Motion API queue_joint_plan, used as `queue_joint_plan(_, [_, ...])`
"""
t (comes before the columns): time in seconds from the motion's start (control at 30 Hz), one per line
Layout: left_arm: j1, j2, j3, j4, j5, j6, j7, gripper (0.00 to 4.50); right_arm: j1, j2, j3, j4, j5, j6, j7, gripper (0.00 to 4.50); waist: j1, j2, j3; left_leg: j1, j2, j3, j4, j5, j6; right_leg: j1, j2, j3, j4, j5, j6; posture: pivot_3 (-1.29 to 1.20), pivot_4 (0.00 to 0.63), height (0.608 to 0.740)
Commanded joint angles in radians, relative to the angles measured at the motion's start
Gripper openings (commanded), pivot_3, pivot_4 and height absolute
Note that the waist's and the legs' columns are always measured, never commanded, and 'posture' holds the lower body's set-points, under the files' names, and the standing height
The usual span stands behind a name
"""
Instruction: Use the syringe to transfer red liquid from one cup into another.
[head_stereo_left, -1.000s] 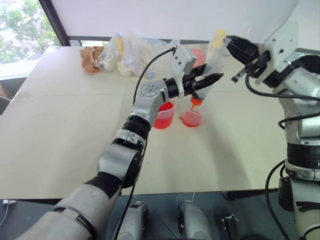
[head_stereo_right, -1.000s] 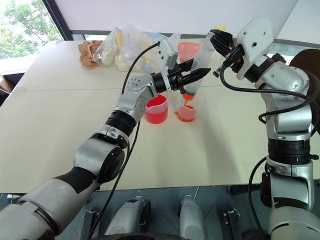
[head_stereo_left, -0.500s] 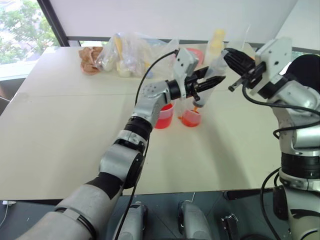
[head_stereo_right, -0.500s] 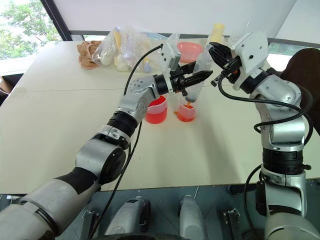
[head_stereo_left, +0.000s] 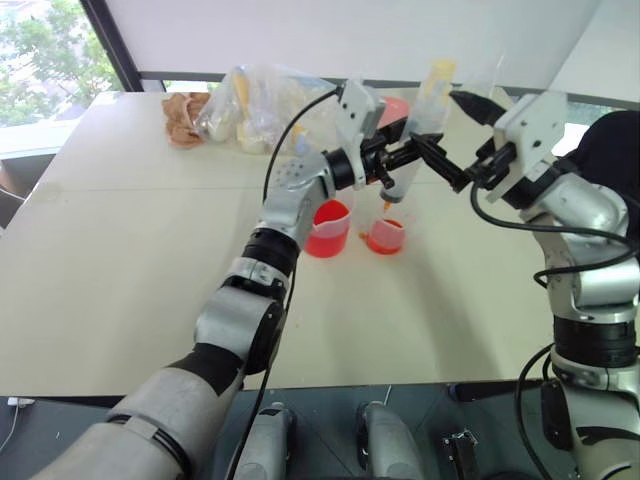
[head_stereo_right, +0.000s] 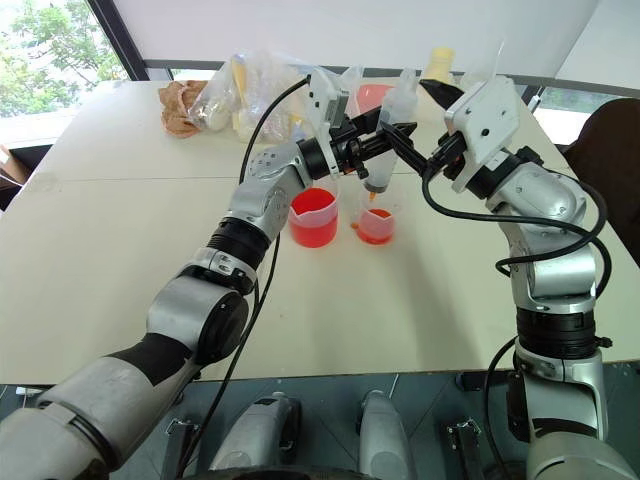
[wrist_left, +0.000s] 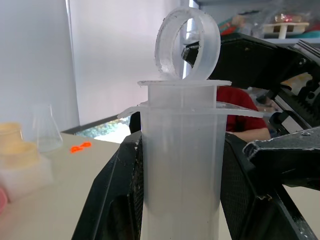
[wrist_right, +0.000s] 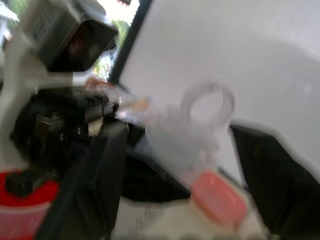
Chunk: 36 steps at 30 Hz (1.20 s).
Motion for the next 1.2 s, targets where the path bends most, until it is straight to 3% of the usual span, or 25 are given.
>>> queue_joint_plan(0.03, [-0.047, -0.013, 0.011, -0.121, -0.055, 0.019, -0.01, 1.48, 0.037, -0.043, -0.12, -0.055, 0.043, 0.085, -0.051, 3.2, 0.007, 0.0, 0.0, 0.0, 0.0, 0.0, 0.0, 0.0, 0.0, 0.0, 0.0, 0.0, 0.0, 0.0, 0.0, 0.0, 0.15, 0.74])
queue_joint_plan(0.17, [-0.113, 0.014, 0.076, -0.136, -0.098, 0.118, 0.099, 1.48, 0.118, -0.102, -0.248, -0.134, 0.143, 0.187, -0.027, 3.2, 0.009, 0.0, 0.0, 0.0, 0.0, 0.0, 0.0, 0.0, 0.0, 0.0, 0.0, 0.0, 0.0, 0.0, 0.0, 0.0, 0.15, 0.74])
queue_joint_plan(0.3, [-0.234, 0.146, 0.09, -0.132, -0.08, 0.387, 0.233, 1.48, 0.199, -0.196, -0.307, -0.163, 0.238, 0.271, 0.067, 3.2, -0.003, 0.0, 0.0, 0.001, 0.001, 0.0, 0.0, -0.001, 0.001, 0.0, 0.0, 0.0, 0.0, 0.0, 0.0, 0.0, 0.15, 0.74])
queue_joint_plan(0.43, [-0.371, 0.348, 0.087, -0.096, -0.064, 0.846, 0.325, 1.48, 0.178, -0.235, -0.21, -0.233, 0.375, 0.346, 0.165, 3.2, -0.032, 0.001, 0.0, 0.002, 0.002, 0.0, -0.001, -0.001, 0.002, 0.0, 0.002, 0.001, 0.002, 0.0, 0.0, 0.0, 0.15, 0.74])
queue_joint_plan(0.63, [-0.407, 0.525, 0.126, -0.14, -0.059, 1.36, 0.479, 1.48, 0.133, -0.24, -0.018, -0.318, 0.47, 0.383, 0.295, 3.2, -0.047, 0.001, 0.0, 0.002, 0.003, -0.003, 0.0, -0.001, 0.001, 0.0, 0.004, 0.001, 0.004, -0.001, 0.001, 0.0, 0.15, 0.74])
queue_joint_plan(0.77, [-0.319, 0.584, 0.164, -0.221, -0.021, 1.6, 0.582, 1.48, 0.109, -0.21, 0.082, -0.285, 0.45, 0.35, 0.346, 3.2, -0.038, 0.0, 0.001, 0.002, 0.001, -0.003, 0.001, -0.001, 0.001, 0.0, 0.002, 0.001, 0.004, -0.001, 0.001, 0.0, 0.15, 0.74])
queue_joint_plan(0.9, [-0.11, 0.633, 0.19, -0.303, -0.135, 1.659, 0.653, 1.48, 0.111, -0.176, 0.179, -0.225, 0.371, 0.284, 0.377, 3.2, -0.026, 0.0, 0.001, 0.002, 0.002, -0.003, 0.0, 0.0, -0.001, -0.001, 0.002, 0.001, 0.006, -0.001, 0.001, 0.0, 0.15, 0.74])
queue_joint_plan(1.0, [0.05, 0.607, 0.261, -0.384, -0.294, 1.659, 0.774, 1.48, 0.108, -0.126, 0.223, -0.189, 0.352, 0.258, 0.382, 3.2, -0.021, 0.0, 0.001, 0.002, 0.003, -0.003, 0.0, 0.002, -0.004, -0.002, 0.001, 0.002, 0.007, -0.001, 0.001, 0.0, 0.15, 0.74])
queue_joint_plan(1.2, [0.279, 0.454, 0.447, -0.568, -0.529, 1.659, 1.155, 1.48, 0.111, -0.061, 0.282, -0.151, 0.298, 0.237, 0.368, 3.2, 0.001, -0.003, 0.0, 0.0, 0.001, -0.004, 0.001, 0.005, -0.01, -0.006, -0.002, 0.003, 0.012, -0.001, 0.001, 0.0, 0.15, 0.74])
